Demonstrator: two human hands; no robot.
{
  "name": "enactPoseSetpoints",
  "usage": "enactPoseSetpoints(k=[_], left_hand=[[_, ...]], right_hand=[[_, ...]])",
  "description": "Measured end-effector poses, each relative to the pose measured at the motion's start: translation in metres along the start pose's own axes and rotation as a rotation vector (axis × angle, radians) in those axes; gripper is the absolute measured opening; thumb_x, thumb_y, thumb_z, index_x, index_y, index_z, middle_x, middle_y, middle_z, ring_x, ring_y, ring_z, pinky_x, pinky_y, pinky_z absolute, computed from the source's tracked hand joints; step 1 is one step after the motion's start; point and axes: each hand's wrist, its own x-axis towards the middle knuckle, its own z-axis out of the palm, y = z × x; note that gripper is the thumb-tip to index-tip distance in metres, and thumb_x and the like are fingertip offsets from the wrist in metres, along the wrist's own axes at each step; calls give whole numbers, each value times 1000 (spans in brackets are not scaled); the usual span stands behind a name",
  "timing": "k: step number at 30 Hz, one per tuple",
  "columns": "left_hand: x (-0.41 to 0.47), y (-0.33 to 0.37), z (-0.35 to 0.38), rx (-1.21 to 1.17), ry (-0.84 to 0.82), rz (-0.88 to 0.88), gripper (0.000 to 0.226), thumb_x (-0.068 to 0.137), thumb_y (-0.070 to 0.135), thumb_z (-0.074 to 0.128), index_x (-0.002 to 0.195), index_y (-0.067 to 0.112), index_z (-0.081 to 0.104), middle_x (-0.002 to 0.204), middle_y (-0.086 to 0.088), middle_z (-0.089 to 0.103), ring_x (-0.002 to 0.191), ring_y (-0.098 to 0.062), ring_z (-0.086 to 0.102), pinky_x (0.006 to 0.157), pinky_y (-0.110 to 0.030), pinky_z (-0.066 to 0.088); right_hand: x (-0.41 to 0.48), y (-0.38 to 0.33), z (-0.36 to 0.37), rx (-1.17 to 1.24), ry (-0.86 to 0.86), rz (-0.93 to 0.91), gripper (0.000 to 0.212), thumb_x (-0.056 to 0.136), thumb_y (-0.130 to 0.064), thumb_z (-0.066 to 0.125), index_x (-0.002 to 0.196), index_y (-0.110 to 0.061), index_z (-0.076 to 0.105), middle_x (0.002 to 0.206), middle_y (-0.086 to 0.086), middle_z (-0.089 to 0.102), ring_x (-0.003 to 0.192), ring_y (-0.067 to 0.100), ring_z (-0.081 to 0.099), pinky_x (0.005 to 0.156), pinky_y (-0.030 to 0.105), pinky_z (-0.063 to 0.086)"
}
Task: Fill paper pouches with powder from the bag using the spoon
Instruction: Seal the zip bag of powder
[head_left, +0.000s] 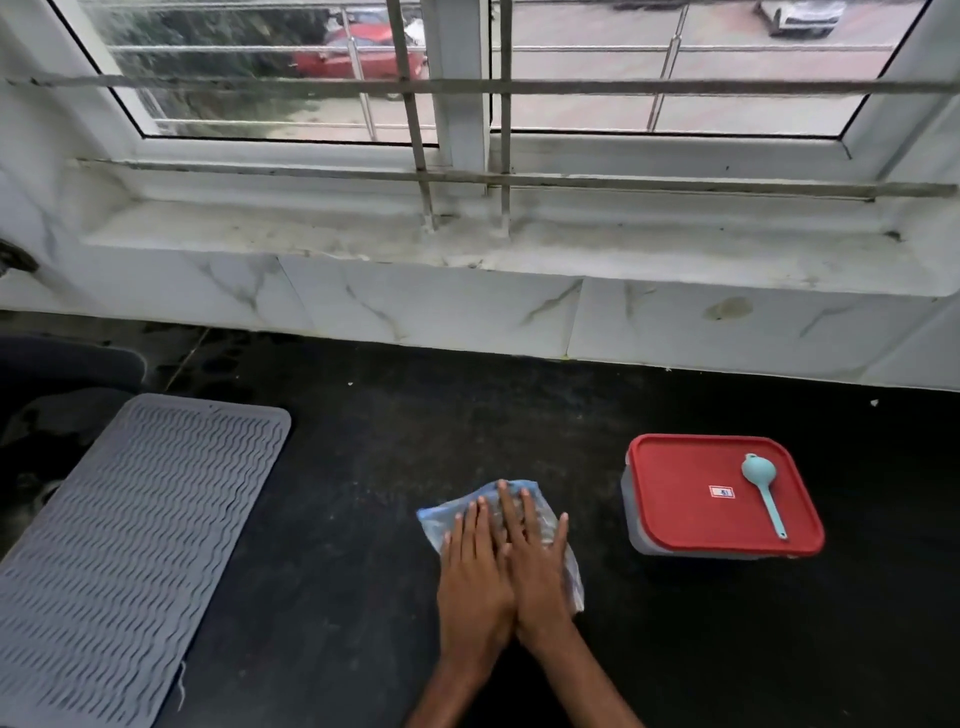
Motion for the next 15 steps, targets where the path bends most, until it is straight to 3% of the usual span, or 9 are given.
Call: enactPoseSetpoints(k=[3,8,11,13,15], left_hand=[[-3,-25,9,50,-48,-124,66,94,52,13,155,28,18,162,11,18,150,-3,5,122,-33,1],[10,-49,1,294,-81,-107,66,93,53,32,153,27,32,161,9,24,148,-7,22,119,-43,7],[15,-52,-2,341,-126,-100,67,95,59,27,153,25,33,161,4,26,148,-11,22,118,-47,10],[16,-55,-3,387,-141,-48,70,99,61,16,152,21,35,161,-3,28,148,-17,21,117,-50,8],[17,-59,-2,410,-158,-20,74,99,62,10,153,17,33,161,-8,27,148,-21,20,118,-50,4]], right_hand=[[2,0,2,46,92,63,87,87,-55,49,158,-23,10,166,5,0,152,30,4,114,64,8],[3,1,-5,211,160,180,79,92,-59,33,158,-25,7,165,-8,-6,151,8,-6,120,42,-5],[7,9,-9,212,211,254,75,90,-56,33,157,-32,12,164,-16,1,151,5,1,118,45,14],[13,15,-14,176,210,288,66,94,-54,31,156,-36,17,164,-18,6,151,13,8,112,50,26],[18,19,-17,168,160,307,62,98,-54,25,157,-36,12,164,-17,1,152,19,5,113,55,24]])
